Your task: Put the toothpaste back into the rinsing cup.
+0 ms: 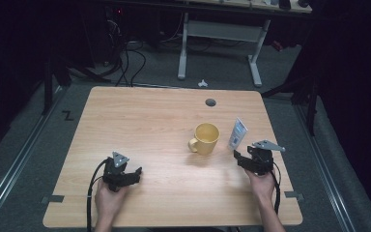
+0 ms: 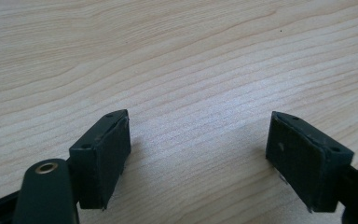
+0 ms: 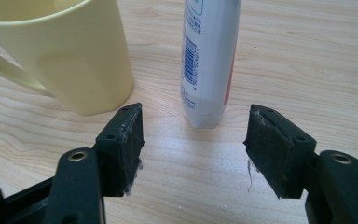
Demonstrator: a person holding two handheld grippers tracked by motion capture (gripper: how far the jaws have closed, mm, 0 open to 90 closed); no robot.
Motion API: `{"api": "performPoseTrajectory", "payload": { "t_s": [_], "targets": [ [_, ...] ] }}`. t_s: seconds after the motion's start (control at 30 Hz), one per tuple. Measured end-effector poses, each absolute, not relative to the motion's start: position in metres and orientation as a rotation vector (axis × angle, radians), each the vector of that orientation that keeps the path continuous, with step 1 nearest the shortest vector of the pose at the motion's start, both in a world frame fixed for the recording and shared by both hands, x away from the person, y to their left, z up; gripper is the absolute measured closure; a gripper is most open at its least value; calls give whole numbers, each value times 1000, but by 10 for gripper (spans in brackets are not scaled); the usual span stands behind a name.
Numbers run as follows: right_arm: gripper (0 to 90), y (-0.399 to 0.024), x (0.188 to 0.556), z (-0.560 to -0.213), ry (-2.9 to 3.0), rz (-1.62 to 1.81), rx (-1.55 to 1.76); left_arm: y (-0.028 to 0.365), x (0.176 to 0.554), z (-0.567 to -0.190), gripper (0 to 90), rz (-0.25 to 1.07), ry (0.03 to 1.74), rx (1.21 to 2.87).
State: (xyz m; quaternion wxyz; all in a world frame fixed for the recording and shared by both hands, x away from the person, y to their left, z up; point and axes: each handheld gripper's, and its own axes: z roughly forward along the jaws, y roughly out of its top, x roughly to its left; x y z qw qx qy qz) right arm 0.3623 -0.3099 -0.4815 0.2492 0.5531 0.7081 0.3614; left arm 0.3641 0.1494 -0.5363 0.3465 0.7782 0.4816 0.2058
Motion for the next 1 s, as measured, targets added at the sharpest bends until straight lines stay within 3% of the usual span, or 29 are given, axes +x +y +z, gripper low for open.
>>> {"api": "performPoseTrajectory", "payload": {
  "t_s": [1.0],
  "targets": [
    [368, -310, 381, -469, 1904, 977, 1504, 150, 364, -536, 223, 534, 1249, 2020]
  ]
}}
